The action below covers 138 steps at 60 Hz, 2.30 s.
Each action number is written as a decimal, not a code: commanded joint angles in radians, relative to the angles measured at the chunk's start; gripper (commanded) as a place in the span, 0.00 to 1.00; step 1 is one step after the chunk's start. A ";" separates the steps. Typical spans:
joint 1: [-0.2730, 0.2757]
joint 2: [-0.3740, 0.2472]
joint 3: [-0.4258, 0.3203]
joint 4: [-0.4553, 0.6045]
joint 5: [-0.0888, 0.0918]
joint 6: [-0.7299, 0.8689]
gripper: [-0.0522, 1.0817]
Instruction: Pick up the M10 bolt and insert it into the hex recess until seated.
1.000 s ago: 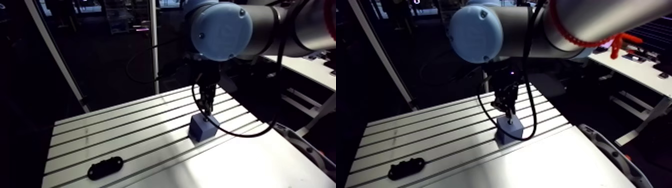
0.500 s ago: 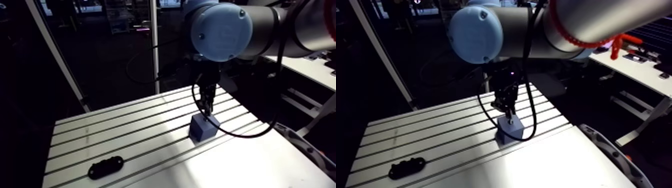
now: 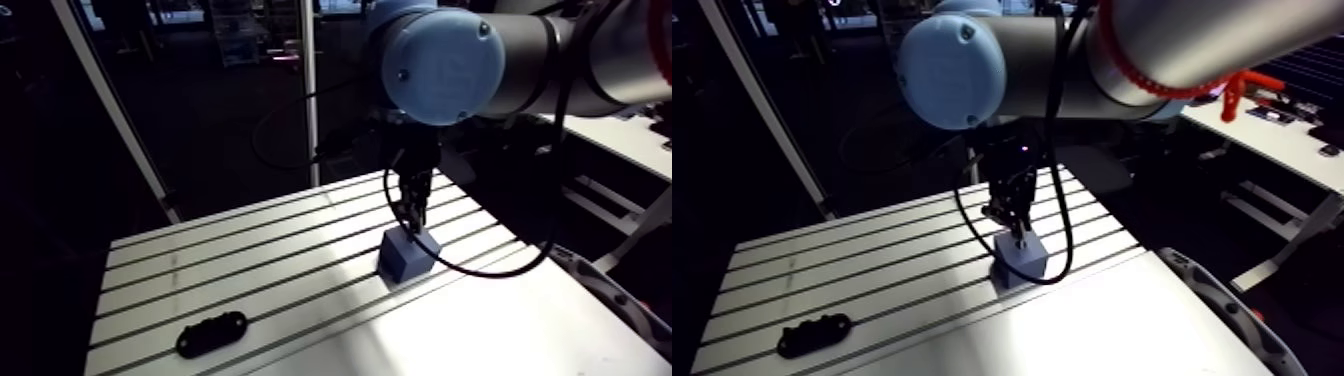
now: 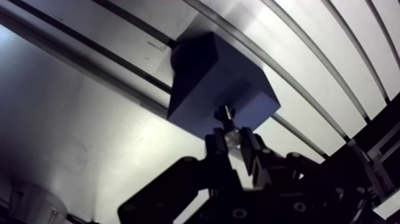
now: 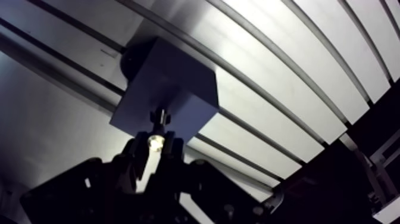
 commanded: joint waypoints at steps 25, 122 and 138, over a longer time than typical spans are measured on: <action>0.002 -0.007 0.031 -0.063 0.001 -0.015 0.05; -0.044 -0.056 0.069 -0.123 0.129 0.306 0.39; -0.081 -0.060 0.067 -0.102 0.164 0.392 0.05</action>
